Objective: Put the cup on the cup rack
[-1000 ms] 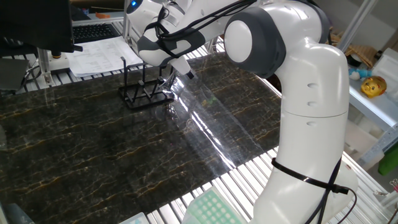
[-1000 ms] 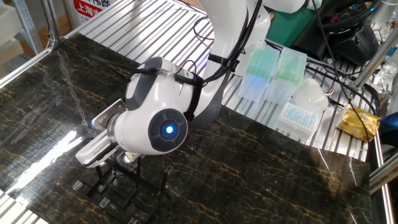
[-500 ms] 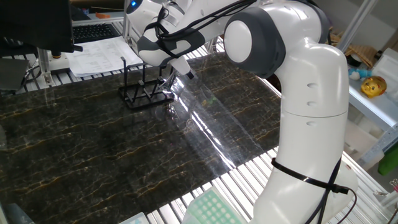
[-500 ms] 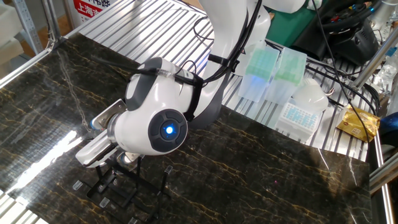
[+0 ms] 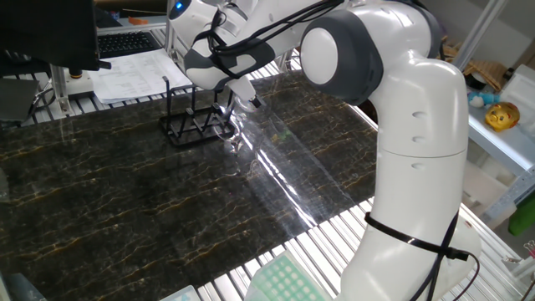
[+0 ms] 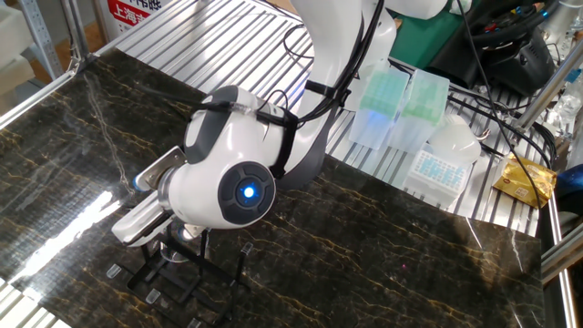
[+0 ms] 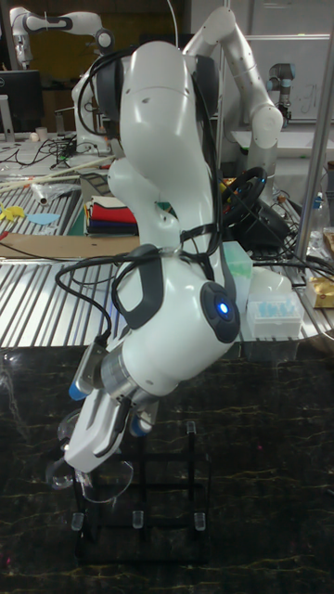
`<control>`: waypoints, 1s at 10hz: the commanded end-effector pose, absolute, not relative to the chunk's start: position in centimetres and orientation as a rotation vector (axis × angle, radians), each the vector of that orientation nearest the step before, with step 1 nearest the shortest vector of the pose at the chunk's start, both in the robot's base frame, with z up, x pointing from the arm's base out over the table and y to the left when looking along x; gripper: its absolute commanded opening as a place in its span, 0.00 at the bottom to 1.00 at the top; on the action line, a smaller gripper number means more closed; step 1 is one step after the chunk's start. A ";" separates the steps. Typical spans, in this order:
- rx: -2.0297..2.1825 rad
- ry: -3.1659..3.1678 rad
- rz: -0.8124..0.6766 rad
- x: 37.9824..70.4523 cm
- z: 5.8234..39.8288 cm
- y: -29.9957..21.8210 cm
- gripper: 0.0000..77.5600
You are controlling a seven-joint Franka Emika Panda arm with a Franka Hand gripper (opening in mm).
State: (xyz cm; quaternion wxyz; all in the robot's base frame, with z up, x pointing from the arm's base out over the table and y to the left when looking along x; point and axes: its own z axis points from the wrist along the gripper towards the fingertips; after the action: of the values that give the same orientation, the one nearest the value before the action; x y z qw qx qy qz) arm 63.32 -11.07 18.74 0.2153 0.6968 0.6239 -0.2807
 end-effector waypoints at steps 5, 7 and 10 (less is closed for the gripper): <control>1.887 1.745 -0.757 64.4 23.3 -13.1 1.00; 1.905 1.925 -0.689 65.0 26.2 -15.4 1.00; 1.905 2.088 -0.607 65.0 28.0 -15.9 1.00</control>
State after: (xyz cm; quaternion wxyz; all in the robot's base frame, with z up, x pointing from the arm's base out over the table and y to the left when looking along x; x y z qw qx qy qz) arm 64.09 -13.22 22.51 0.1928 0.6826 0.6546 -0.2614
